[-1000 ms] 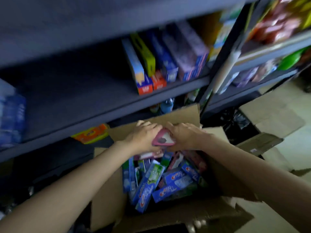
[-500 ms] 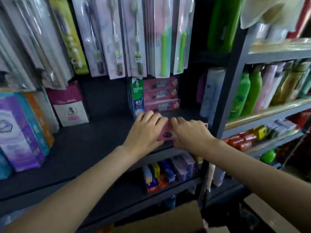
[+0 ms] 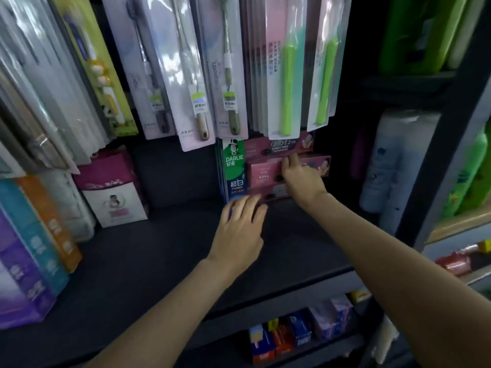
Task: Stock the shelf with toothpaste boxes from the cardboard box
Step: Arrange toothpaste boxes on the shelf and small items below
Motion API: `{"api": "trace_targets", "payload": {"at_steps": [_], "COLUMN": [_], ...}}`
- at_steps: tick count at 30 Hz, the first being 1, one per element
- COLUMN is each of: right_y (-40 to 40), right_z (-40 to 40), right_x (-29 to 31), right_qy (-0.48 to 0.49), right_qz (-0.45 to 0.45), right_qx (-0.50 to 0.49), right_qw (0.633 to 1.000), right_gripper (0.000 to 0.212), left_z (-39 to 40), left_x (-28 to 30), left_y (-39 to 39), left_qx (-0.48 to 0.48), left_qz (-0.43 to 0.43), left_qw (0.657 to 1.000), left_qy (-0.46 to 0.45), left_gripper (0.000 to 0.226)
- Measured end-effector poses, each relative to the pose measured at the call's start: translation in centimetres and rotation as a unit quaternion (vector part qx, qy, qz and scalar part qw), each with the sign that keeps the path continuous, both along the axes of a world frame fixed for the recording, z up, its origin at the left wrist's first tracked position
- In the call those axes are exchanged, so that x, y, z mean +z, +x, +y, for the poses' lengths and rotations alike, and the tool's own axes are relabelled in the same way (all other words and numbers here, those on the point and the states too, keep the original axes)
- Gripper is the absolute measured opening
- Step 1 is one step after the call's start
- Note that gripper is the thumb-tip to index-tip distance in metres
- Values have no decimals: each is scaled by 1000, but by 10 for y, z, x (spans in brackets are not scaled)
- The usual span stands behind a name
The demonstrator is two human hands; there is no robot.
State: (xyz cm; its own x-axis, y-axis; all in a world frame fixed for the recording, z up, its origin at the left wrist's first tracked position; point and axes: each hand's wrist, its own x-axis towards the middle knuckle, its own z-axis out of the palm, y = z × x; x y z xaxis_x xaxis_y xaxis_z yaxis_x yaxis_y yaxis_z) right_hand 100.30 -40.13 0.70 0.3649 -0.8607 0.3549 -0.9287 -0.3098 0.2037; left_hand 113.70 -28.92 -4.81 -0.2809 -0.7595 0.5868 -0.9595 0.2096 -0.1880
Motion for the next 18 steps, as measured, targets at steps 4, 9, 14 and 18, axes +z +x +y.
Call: {"api": "trace_targets", "payload": {"at_steps": [4,9,14,18], "right_y": [17,20,16,13], "right_z": [-11,-14,-19,0], "right_x": [-16,-40,-53,-45], "right_qy": [11,8,-5,12], "right_qz": [-27,-89,-73,-110], "right_qx": [4,22,42,58], "right_qw": [1000,996,996,992], "right_gripper": [50,67,74,73], "left_z": [-1,-1,0,8], "left_x": [-7,-12,-18,-25], "left_y": [11,19,21,18], "left_qx": [5,6,-4,-9], "left_qz": [8,27,29,49], "left_qw": [1000,999,999,998], "left_qy": [16,26,29,31], "left_gripper": [60,58,56,55]}}
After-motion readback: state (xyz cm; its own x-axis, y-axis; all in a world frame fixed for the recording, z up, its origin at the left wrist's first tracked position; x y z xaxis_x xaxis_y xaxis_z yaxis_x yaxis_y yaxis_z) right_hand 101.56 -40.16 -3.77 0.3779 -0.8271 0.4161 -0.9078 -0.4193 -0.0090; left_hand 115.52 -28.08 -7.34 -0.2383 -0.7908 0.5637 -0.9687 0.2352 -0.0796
